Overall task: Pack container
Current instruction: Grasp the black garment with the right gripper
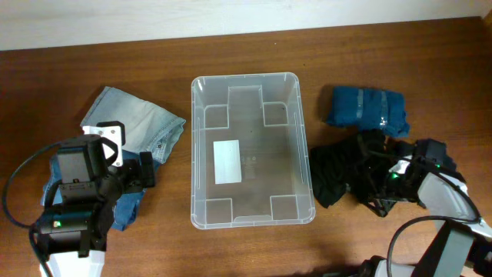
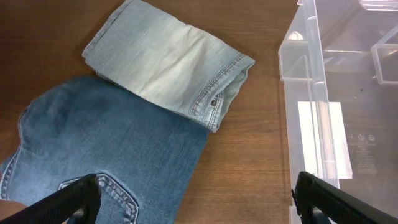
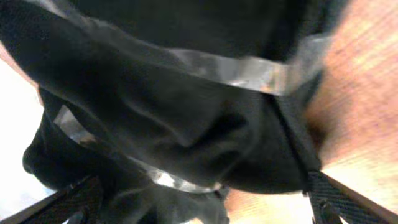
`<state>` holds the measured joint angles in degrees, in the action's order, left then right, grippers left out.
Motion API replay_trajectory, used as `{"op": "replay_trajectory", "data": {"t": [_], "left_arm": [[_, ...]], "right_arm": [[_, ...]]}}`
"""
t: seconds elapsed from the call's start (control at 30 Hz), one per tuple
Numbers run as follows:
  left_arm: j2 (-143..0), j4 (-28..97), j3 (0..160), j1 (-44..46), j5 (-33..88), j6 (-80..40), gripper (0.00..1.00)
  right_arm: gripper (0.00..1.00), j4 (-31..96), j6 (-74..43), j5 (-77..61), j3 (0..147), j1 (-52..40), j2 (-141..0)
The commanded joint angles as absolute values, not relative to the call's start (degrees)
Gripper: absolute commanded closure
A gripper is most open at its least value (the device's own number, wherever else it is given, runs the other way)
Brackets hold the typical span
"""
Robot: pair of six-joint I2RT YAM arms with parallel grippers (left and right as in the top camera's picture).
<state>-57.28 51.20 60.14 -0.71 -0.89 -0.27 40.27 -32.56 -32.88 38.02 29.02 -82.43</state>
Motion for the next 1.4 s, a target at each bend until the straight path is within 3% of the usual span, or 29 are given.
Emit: {"op": "replay_trajectory", "data": {"t": [0.0,0.53,0.9,1.07,1.13,1.2,1.3,1.37], "left_arm": [[-57.32,51.07,61.39,-0.80,-1.28,-0.84,0.01],[-57.32,51.07,61.39,-0.80,-1.26,-0.82,0.01],[-57.32,51.09,61.39,-0.80,-1.26,-0.84,0.01],[-57.32,51.31,61.39,-0.80,-1.26,-0.84,0.01],[-57.32,51.42,61.39,-0.80,-1.26,-0.84,0.01],[-57.32,51.48,61.39,-0.80,-1.26,-0.84,0.01],[-57.32,51.48,61.39,-0.80,-1.26,-0.84,0.01],[-57.32,51.48,61.39,-0.80,-1.26,-0.84,0.00]], "right_arm": [[0.01,41.63,-31.70,-35.33,37.50,31.88,-82.08],[0.01,43.33,-25.50,-30.06,37.36,35.73,-82.11],[0.01,25.41,-33.28,-29.69,28.23,27.55,-82.11],[0.00,24.34,-34.65,-29.71,28.12,27.00,-82.11],[0.12,24.18,-34.63,-29.71,28.12,27.00,-82.11],[0.36,24.18,-34.63,-29.71,28.12,27.00,-82.11],[0.48,24.18,-34.61,-29.71,28.12,27.00,-82.11],[0.67,23.94,-34.61,-29.71,28.12,27.00,-82.11]]}}
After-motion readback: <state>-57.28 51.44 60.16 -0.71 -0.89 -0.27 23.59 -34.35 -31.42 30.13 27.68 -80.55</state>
